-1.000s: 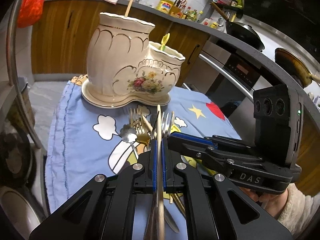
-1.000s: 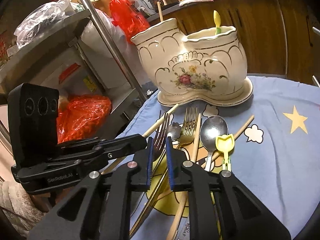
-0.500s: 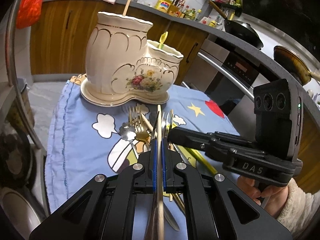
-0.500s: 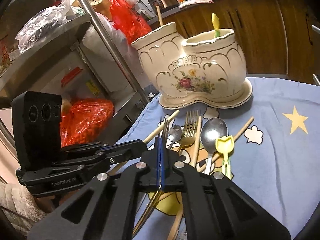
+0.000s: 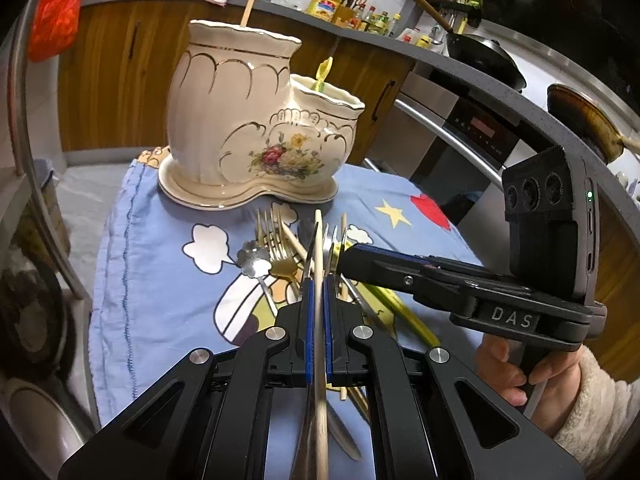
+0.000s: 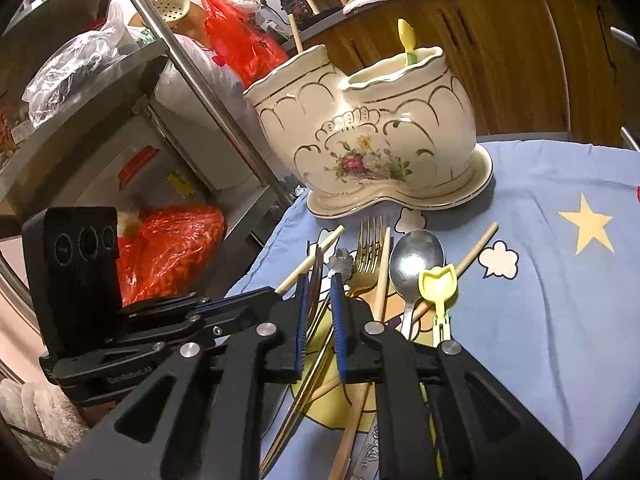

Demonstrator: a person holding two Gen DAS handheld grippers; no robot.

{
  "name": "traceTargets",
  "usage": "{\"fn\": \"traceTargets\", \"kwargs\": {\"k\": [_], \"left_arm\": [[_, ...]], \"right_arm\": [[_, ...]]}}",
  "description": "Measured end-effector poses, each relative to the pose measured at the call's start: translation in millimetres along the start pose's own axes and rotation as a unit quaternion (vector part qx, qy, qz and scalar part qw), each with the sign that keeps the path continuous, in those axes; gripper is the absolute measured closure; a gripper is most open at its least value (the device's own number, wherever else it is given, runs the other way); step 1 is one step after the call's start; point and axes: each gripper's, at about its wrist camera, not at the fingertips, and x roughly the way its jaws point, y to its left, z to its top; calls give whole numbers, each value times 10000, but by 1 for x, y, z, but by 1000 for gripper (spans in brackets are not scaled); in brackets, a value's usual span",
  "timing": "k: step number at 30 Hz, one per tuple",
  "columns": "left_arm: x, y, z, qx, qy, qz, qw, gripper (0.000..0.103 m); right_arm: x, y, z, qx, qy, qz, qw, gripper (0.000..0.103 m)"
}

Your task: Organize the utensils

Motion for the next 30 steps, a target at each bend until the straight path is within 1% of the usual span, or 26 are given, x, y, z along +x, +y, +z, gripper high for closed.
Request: {"fn": "traceTargets", "kwargs": {"k": [7, 8, 10, 11, 15, 19, 21, 24, 26, 30], "left_arm": [[-3, -3, 0, 77, -42, -147, 9999, 98], [-3, -4, -1, 85, -57, -152, 9998, 98], [-3, -4, -1, 74, -53, -156, 9998, 98], [-4, -4, 0, 86, -75, -156, 9998, 98], [-7, -7, 0, 149, -168, -166, 9996, 98], [-9, -9, -1, 185, -186, -175, 9995, 98], [-11, -12, -2, 262, -203, -193, 9993, 98], [-16, -19, -3, 454, -306, -155, 9984, 98], [-18, -20, -3, 520, -372, -63, 9979, 98], [-19, -15, 0, 396, -417, -42, 9983, 98]], "right_arm": [[4, -3, -1, 109, 80, 115, 9998, 91], [4, -3, -1, 124, 89, 146, 9998, 93], [4, -3, -1, 138, 81, 216, 9996, 99], [3, -1, -1, 126, 55, 208, 9997, 99], [-4, 8, -1, -131, -114, 50, 9998, 100], [-6, 10, 0, -170, -175, -34, 9997, 100], [-8, 9, 1, -186, -257, -253, 9992, 100], [-12, -1, 4, -3, -358, -250, 9990, 101], [-12, 0, 4, -27, -370, -225, 9991, 101], [-14, 3, 3, -84, -421, -264, 9987, 101]]}}
